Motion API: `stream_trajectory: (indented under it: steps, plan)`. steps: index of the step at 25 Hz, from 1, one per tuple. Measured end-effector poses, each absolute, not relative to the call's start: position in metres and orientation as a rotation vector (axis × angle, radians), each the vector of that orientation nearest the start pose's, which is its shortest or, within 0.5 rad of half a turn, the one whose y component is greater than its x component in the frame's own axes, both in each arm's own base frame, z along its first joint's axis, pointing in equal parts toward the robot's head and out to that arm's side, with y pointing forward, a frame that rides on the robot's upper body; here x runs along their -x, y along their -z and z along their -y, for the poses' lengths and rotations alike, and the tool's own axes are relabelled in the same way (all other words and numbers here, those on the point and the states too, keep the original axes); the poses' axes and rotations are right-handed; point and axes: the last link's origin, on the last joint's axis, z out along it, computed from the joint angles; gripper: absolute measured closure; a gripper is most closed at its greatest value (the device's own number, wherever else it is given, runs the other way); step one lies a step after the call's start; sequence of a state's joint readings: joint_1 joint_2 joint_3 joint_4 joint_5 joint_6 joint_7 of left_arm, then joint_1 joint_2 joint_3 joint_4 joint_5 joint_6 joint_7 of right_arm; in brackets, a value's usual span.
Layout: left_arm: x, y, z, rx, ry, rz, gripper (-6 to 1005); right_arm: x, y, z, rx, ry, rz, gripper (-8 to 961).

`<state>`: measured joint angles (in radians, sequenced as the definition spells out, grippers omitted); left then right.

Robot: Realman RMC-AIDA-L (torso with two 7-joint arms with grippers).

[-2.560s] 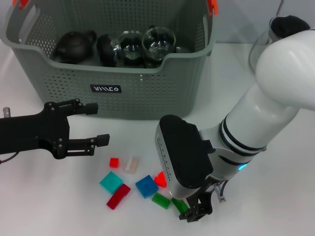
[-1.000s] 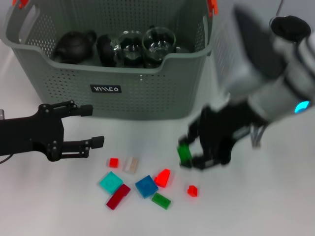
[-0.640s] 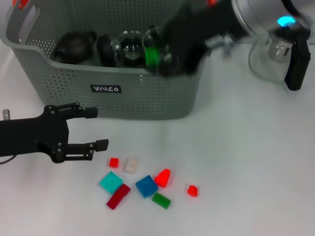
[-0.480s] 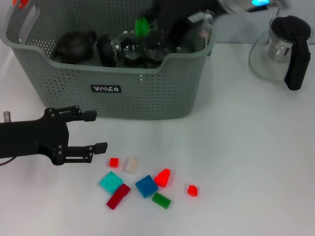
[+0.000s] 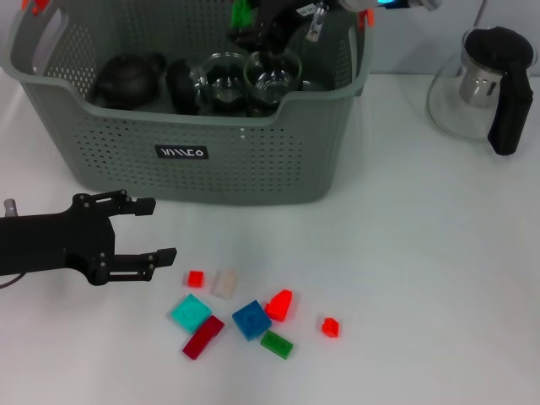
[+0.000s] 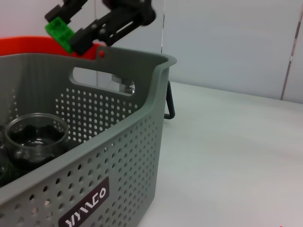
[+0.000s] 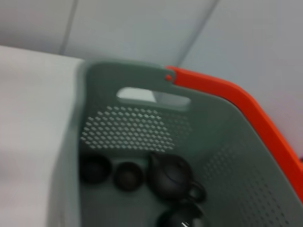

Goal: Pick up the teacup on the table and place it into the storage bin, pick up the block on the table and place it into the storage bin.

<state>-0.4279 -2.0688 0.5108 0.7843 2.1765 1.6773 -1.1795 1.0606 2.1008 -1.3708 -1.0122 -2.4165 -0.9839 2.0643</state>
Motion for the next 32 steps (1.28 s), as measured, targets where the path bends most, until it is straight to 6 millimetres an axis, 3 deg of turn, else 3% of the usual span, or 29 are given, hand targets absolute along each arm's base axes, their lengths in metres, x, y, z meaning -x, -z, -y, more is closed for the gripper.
stream_trajectory:
  steps: [10, 16, 20, 23, 28, 32]
  plan:
    - [0.307, -0.035, -0.295, 2.705, 0.521, 0.428, 170, -0.016, 0.037, -0.455, 2.557, 0.074, 0.129, 491]
    - [0.307, -0.036, -0.294, 2.706, 0.523, 0.427, 170, -0.004, 0.011, -0.446, 2.507, -0.040, 0.133, 227]
    - [0.308, -0.036, -0.293, 2.709, 0.523, 0.426, 170, 0.000, -0.013, -0.413, 2.561, -0.147, 0.120, 69]
    - [0.308, -0.036, -0.293, 2.712, 0.522, 0.422, 170, -0.010, -0.022, -0.381, 2.664, -0.143, 0.073, 39]
    - [0.309, -0.035, -0.292, 2.721, 0.508, 0.421, 170, -0.042, -0.017, -0.339, 2.873, 0.079, -0.090, 9]
    - [0.309, -0.035, -0.292, 2.721, 0.509, 0.416, 170, -0.059, -0.005, -0.320, 2.952, 0.290, -0.248, 8]
